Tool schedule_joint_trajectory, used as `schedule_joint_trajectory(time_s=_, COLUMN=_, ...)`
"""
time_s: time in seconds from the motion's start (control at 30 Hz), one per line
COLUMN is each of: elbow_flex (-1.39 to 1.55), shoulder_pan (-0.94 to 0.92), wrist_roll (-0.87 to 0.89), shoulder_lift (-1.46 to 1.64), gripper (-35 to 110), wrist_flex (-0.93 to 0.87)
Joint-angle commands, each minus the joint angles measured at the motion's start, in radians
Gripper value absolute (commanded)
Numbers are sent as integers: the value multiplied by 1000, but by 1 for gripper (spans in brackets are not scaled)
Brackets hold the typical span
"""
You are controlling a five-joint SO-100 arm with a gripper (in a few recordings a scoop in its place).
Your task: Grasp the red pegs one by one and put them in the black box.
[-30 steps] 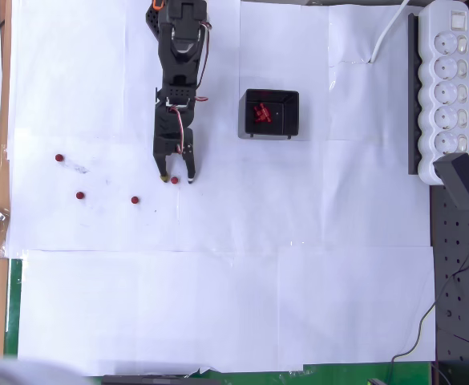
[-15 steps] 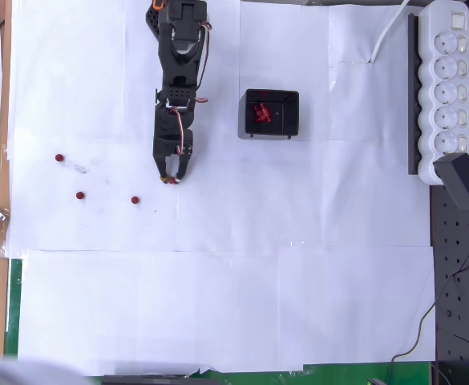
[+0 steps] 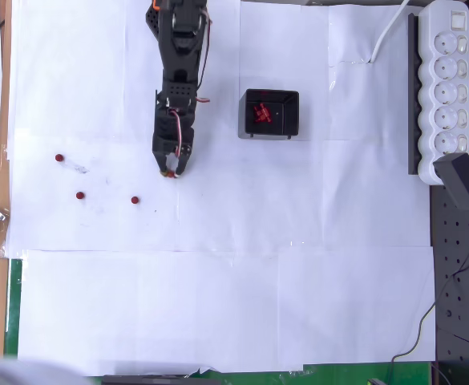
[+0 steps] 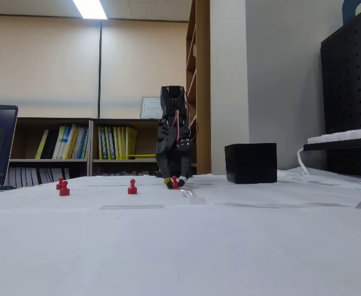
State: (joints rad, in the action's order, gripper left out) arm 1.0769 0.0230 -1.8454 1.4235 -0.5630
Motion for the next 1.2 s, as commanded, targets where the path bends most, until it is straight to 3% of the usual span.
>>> schedule_joint_trajectory(time_s=0.0, elbow_flex=324, shoulder_pan=103, wrist_roll=-109, shoulder_lift=-137, gripper=0, wrist_flex=-693)
schedule_joint_trajectory(time_s=0.13, elbow_flex=566, shoulder_pan=232, wrist_roll=-222, shoulder_lift=-144, gripper=0, wrist_flex=-986)
schedule_joint_trajectory(time_s=0.3, elbow_flex=773, shoulder_pan=433, wrist_roll=-350, shoulder_lift=-144, gripper=0, wrist_flex=-1147)
schedule_joint_trajectory(time_s=0.5, elbow_flex=825, shoulder_pan=655, wrist_roll=-508, shoulder_lift=-121, gripper=0, wrist_flex=-1109)
schedule_joint_trajectory(time_s=0.63, elbow_flex=772, shoulder_pan=742, wrist_roll=-523, shoulder_lift=-46, gripper=0, wrist_flex=-1020)
schedule_joint_trajectory(time_s=0.93, elbow_flex=551, shoulder_pan=738, wrist_roll=-517, shoulder_lift=67, gripper=1, wrist_flex=-764)
schedule_joint_trajectory(time_s=1.17, elbow_flex=531, shoulder_pan=727, wrist_roll=-497, shoulder_lift=69, gripper=10, wrist_flex=-784)
